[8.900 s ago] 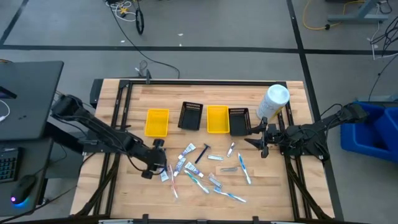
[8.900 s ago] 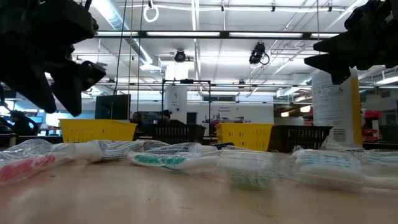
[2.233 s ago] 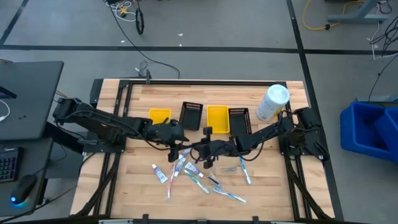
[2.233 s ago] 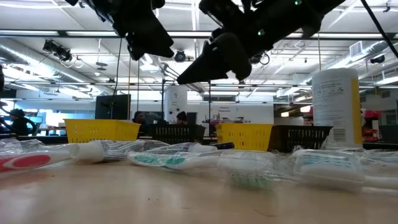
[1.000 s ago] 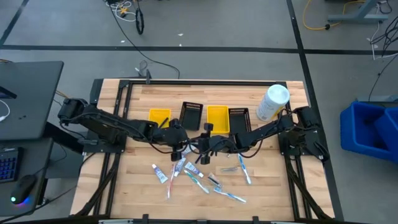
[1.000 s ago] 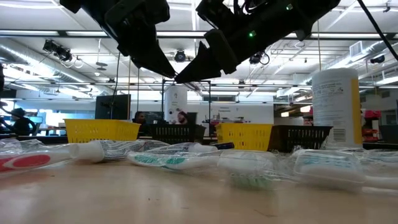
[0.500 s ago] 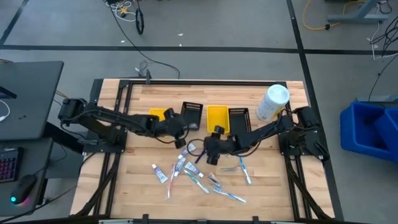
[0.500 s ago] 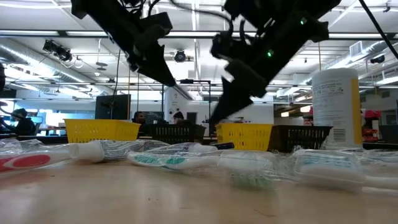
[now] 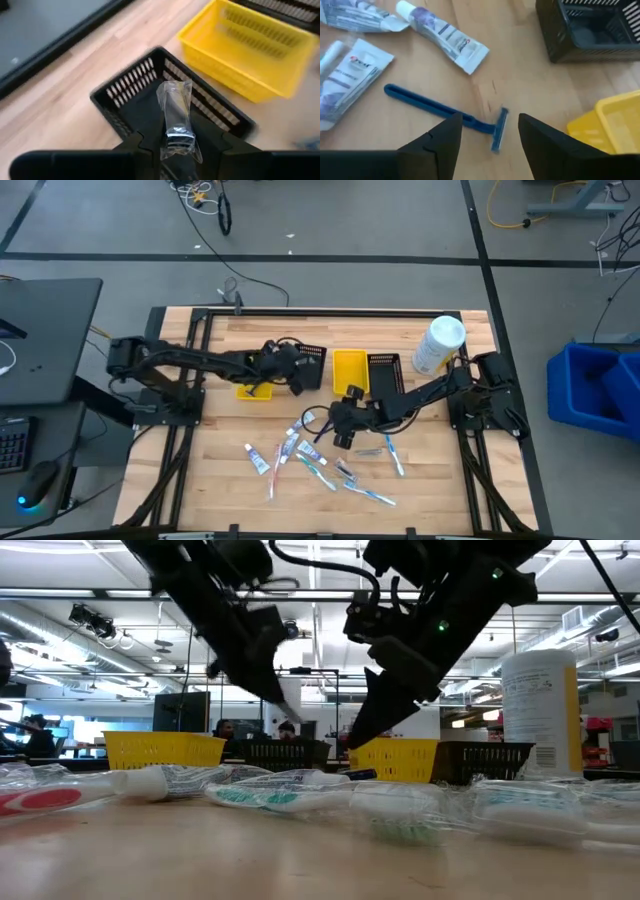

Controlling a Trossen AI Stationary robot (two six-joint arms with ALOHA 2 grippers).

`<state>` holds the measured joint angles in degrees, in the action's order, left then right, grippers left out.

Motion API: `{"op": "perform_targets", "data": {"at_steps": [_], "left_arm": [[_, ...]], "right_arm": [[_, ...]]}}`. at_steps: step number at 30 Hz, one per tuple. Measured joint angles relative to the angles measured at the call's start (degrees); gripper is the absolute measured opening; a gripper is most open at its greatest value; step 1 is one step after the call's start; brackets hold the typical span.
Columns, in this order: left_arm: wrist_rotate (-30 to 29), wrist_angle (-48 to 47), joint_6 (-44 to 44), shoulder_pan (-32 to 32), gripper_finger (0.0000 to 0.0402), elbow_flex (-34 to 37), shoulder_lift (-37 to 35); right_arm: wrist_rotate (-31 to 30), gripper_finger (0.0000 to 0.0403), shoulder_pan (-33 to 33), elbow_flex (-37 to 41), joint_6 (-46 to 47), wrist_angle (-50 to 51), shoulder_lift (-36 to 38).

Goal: Pick & Place Travel size toiletries
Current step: Put the silver nail cutter into the left black bin, then put the blue toothbrush into the right yellow bin

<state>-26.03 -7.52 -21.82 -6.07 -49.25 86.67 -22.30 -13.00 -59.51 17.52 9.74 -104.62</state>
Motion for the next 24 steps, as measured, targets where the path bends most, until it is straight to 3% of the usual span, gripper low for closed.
{"op": "perform_targets", "data": {"at_steps": [9,24], "left_arm": [[1.4,3.1,1.4,-2.8,0.0080,-0.3,10.3],[2.3,5.4,9.0,-4.4,0.0140,-0.2,11.8]], "right_arm": [[-0.1,0.0185,0.0,0.0,-0.5,-0.8,0.0],[-0.1,0.0202,0.3,0.0,-1.5,-2.0,0.0]]}}
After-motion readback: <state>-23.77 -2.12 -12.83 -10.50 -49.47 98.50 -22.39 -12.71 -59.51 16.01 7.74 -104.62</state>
